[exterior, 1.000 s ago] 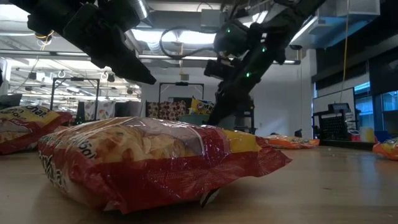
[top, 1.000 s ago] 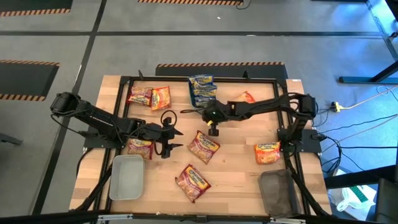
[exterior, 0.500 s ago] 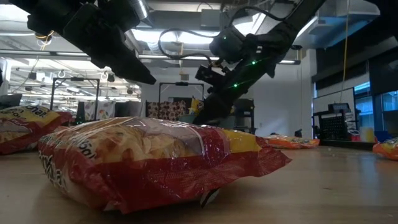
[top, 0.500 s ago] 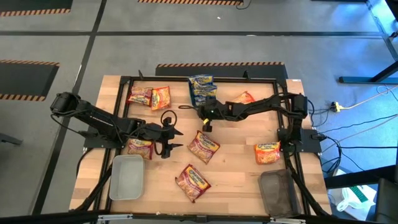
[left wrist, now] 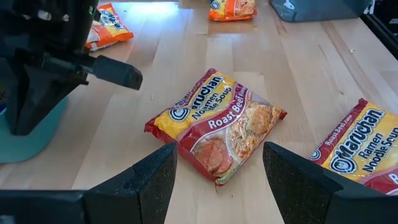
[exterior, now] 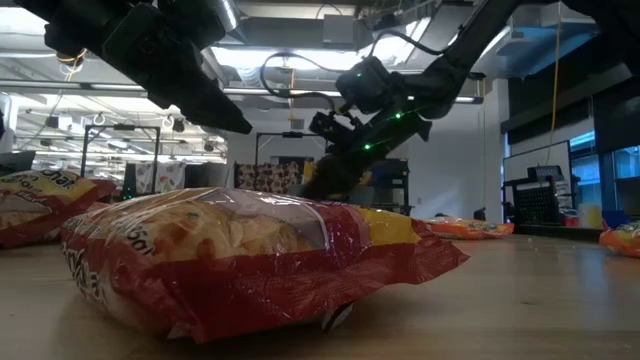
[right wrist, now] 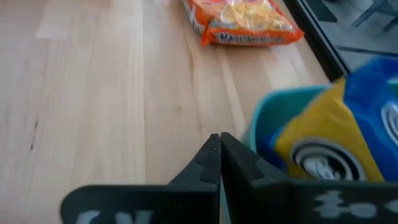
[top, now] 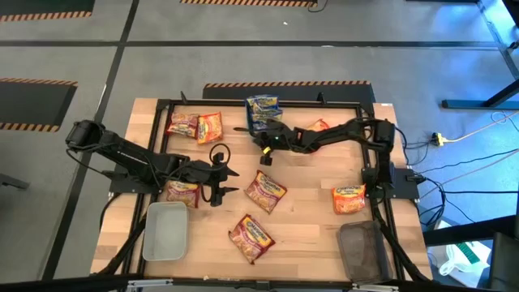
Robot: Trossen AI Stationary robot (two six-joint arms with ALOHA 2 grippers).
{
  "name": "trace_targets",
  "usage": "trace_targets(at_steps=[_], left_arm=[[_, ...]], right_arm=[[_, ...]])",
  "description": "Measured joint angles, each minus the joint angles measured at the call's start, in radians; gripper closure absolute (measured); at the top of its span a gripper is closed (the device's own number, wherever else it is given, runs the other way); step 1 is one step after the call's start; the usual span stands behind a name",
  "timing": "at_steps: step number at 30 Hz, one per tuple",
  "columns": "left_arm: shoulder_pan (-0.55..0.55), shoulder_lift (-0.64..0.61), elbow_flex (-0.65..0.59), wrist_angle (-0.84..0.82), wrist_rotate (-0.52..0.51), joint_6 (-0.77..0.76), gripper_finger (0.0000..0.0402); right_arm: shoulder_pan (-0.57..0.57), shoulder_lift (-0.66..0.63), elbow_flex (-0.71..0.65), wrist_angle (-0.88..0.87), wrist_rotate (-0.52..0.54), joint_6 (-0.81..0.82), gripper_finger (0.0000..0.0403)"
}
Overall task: Sort Maruchan noodles
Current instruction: Adjust the green bin on the table, then put the red noodle pack into the gray bin
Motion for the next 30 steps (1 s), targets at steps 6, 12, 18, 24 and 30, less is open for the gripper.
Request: trace_targets(at_steps=[6,12,18,24,30], left_arm=[[0.0,0.0,0.0,0.001,0.0,0.001,0.0169],[0.0,0.0,0.0,0.007,0.0,0.002,0.0169],[0.0,0.0,0.0,0.012,0.0,-0.002,0.0169],[0.0,0.0,0.0,0.015,0.002,-0.002,0.0169],[0.0,0.0,0.0,0.022,0.024,-0.029,0.0169]], right_arm=[[-0.005,0.042,0.044,0.019,0.004,-0.03,0.0402],[-0.011,0.051,0.072,0.007,0.008,-0.043,0.0402],[-0.013,0.052,0.089,0.006,0.01,-0.077,0.0402],[0.027,0.002,0.088,-0.06,0.009,-0.097,0.0402],[0.142,-0.143,0.089,-0.313,-0.03,0.0,0.0402]])
